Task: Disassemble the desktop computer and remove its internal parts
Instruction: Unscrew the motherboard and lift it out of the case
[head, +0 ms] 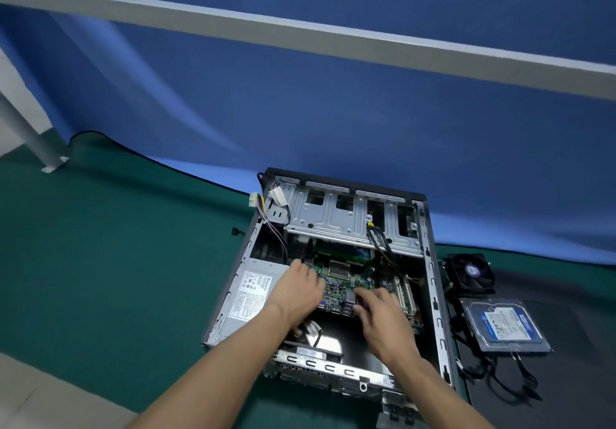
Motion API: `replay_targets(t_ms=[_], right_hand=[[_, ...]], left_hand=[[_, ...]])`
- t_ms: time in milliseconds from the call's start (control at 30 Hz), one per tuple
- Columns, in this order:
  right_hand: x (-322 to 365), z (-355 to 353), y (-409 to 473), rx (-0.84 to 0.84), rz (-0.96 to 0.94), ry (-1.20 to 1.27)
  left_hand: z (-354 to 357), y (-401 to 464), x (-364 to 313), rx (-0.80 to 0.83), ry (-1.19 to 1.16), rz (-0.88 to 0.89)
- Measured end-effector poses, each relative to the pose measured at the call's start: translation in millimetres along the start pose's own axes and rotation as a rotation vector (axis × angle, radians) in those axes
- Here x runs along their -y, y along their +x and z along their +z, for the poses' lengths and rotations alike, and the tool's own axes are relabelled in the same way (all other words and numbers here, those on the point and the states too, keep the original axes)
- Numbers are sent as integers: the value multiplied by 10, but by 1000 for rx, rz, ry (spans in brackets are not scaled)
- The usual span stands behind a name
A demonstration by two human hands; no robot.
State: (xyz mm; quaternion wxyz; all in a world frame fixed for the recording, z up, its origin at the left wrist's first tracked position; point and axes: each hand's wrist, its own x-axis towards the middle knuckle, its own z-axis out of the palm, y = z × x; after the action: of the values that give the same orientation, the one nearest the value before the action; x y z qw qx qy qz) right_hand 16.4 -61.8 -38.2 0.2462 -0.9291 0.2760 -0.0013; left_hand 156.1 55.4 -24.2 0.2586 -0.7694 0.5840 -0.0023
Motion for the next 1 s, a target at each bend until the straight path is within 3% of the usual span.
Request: replay_targets(t_ms=[367, 500, 667, 733, 800, 1000], right_hand=[[325, -290, 174, 30, 43, -305], [367, -438, 207, 82, -54, -304], [586, -602, 230, -15, -74, -160], [684, -679, 240, -33, -36, -135], [763, -766, 244, -46, 1, -100], [989, -1045, 141, -88, 76, 71]], left_hand=[[-95, -199, 238, -233, -337, -158], [-165, -350, 250, -456, -453, -257], [-199, -407, 342, -499, -1087, -617], [-231, -426, 431, -446, -1356, -731], [-219, -470, 508, -315, -1532, -739], [-267, -670, 596, -56, -1555, -592]])
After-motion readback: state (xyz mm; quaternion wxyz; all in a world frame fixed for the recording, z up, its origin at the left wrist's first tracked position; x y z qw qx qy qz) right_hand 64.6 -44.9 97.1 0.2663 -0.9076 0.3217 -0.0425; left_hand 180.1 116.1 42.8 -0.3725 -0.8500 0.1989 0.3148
